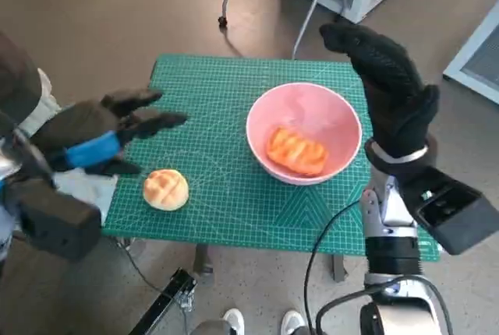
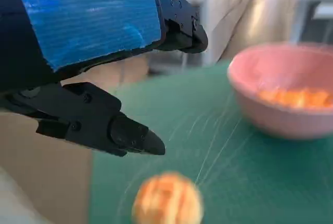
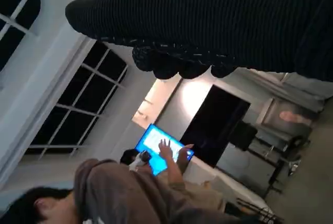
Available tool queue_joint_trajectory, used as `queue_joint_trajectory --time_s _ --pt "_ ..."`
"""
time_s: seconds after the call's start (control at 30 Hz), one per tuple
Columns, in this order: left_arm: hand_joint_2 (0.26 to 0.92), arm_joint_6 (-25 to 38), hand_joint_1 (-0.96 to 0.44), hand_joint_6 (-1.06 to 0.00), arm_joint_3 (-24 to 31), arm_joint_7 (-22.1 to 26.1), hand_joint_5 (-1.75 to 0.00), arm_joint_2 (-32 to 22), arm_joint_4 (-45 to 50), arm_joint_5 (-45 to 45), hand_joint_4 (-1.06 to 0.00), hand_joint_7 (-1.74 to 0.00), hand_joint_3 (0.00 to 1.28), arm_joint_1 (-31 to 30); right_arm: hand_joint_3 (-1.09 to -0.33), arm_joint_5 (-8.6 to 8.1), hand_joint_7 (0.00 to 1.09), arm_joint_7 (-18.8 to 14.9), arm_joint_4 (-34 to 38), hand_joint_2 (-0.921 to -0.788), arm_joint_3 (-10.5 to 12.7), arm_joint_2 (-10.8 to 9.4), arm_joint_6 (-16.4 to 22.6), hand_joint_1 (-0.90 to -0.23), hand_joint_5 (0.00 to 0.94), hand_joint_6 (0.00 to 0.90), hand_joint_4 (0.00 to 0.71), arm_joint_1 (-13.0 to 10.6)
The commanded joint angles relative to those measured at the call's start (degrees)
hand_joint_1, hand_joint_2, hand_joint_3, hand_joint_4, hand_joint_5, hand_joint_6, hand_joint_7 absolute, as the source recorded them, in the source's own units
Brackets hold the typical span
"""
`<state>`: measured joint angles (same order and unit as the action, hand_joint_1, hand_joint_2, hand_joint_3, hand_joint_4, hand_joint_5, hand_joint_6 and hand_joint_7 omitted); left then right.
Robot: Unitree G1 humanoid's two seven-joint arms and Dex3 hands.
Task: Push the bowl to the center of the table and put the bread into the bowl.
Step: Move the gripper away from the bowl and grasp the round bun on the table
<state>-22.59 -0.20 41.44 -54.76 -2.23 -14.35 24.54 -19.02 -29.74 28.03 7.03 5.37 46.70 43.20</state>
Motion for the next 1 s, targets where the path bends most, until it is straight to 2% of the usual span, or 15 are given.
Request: queue_joint_trajectory --time_s 0.03,0.3,0.63,0.83,1.0 --pt "0.847 2.4 -0.12 -0.34 1.3 1.5 0.00 -1.2 2.0 1.7 -0.25 -0.11 0.00 -3.7 -0.763 -0.52 0.89 -0.6 0.4 -0.921 -0.3 -0.3 -0.8 -0.669 0.000 0.000 0.306 -1.0" --pt "0.843 4.9 -0.11 -0.35 -0.2 2.7 0.00 -0.4 1.3 1.4 -0.24 -0.08 0.00 -6.4 -0.767 -1.14 0.89 -1.1 0.4 -0.921 -0.4 -0.1 -1.5 -0.664 0.000 -0.001 0.303 -0.7" --pt "0.843 5.3 -0.10 -0.34 -6.5 1.4 0.00 3.0 -2.7 -3.6 -0.24 -0.05 0.00 -5.3 -0.767 -1.73 0.89 -1.6 0.2 -0.921 -0.3 0.1 -2.3 -0.676 0.004 -0.001 0.310 -0.7" --pt "0.843 4.1 -0.09 -0.35 -10.4 -0.3 0.00 5.8 -8.2 -7.5 -0.23 -0.04 0.00 -3.0 -0.763 -1.78 0.89 -1.9 -0.3 -0.921 -0.2 0.4 -2.6 -0.676 0.006 -0.001 0.312 -1.0" --pt "0.843 1.6 -0.07 -0.35 -13.3 -4.4 0.00 8.4 -14.6 -11.6 -0.24 -0.04 0.00 -0.9 -0.760 -1.89 0.89 -2.0 -0.4 -0.921 0.0 0.8 -2.9 -0.675 0.006 -0.001 0.313 -1.0"
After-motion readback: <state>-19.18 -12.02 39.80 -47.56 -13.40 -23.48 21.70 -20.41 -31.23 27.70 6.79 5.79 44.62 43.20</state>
